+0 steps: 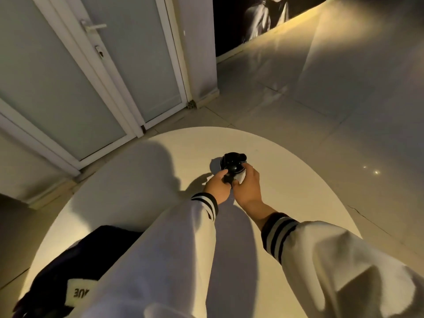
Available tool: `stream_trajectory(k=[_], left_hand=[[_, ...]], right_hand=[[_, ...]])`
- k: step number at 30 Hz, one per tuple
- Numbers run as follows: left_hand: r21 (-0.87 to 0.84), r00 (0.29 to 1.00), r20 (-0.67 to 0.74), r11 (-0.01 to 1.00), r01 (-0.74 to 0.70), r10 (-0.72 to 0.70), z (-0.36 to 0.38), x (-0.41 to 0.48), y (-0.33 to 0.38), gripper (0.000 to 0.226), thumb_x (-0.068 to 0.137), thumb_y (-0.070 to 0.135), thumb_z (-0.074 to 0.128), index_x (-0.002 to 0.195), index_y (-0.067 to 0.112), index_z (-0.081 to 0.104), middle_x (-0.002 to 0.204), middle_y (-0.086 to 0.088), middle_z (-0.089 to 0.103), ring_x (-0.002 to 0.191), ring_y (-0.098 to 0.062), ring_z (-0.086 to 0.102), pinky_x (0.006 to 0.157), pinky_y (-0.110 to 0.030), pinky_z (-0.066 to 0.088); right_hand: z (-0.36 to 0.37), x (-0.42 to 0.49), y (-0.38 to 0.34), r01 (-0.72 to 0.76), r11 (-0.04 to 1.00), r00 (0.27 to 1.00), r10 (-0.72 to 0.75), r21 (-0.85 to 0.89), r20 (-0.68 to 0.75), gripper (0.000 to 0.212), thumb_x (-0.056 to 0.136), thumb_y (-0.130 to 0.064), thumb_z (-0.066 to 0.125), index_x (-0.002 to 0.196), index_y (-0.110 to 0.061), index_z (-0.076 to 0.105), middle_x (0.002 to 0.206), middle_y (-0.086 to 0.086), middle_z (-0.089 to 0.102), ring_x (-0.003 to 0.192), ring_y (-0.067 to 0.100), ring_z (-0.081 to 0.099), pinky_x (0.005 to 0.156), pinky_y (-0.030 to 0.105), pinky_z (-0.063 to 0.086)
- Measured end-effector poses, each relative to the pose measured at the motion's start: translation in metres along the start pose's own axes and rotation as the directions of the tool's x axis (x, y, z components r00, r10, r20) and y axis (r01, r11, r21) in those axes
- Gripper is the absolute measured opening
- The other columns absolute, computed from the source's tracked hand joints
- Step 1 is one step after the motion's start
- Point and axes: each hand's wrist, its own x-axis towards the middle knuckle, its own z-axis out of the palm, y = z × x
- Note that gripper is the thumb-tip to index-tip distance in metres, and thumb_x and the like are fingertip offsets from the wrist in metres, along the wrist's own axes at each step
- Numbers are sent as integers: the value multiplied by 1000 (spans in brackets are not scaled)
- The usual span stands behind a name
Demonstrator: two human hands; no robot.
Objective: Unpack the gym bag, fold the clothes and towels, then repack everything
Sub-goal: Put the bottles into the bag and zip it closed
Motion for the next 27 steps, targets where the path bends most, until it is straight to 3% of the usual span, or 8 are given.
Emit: stream_trajectory(k=[4,6,10,12,14,16,20,27], left_hand=[[-78,998,-55,997,5,-9,10,39,-2,56,102,9,50,155,18,35,152,-7,46,137,-25,48,101,-22,37],[-145,996,-86,989,16,-29,14,54,-4,53,102,7,49,152,18,38,145,-5,51,132,-25,51,99,-23,40],[-321,976,-213,946,-32,-39,27,82,-20,48,97,-14,43,135,14,46,123,-5,56,114,-24,51,91,-27,47],[-408,982,-182,912,-30,-49,22,84,-18,57,95,-14,46,142,18,39,112,-1,58,108,-27,55,98,-39,50],[-420,987,-147,908,-5,-63,16,80,-16,58,95,-8,50,139,29,40,100,8,59,98,-21,59,90,-32,51],[-401,988,-143,916,2,-64,17,75,-19,56,96,-7,48,138,29,44,105,3,64,99,-19,62,81,-21,48],[-452,981,-143,891,54,-132,27,56,-26,58,95,-6,43,144,24,47,117,-6,64,106,-26,61,86,-29,48],[-511,979,-162,859,28,-128,34,-13,-39,46,101,4,45,144,21,50,129,-8,58,106,-19,58,79,-22,47]], right_hand=[[0,34,4,5,1000,1000,-5,-19,13,66,96,-6,53,155,-22,27,165,17,7,148,33,22,115,33,26],[1,49,8,15,999,997,-12,-38,71,69,97,-9,53,157,-24,23,166,17,4,151,32,15,117,33,22],[11,61,15,34,998,990,-25,-61,139,65,95,-6,56,154,-18,32,155,17,30,140,33,37,113,29,28],[13,61,16,30,999,993,-25,-39,117,61,92,-3,58,149,-14,38,151,15,32,133,32,43,107,25,31],[13,61,16,24,1000,996,-22,-19,92,56,90,-2,61,142,-13,43,147,14,33,125,32,49,99,23,35],[13,57,16,28,999,997,-26,-27,72,50,88,-3,65,134,-12,47,140,14,34,113,33,54,94,24,39],[15,30,15,58,997,998,-56,-48,39,45,88,-4,65,128,-14,49,125,12,36,91,28,56,88,29,47],[7,-50,18,-5,1000,1000,5,-6,-19,52,78,5,71,122,-14,50,129,13,36,108,29,53,93,25,43]])
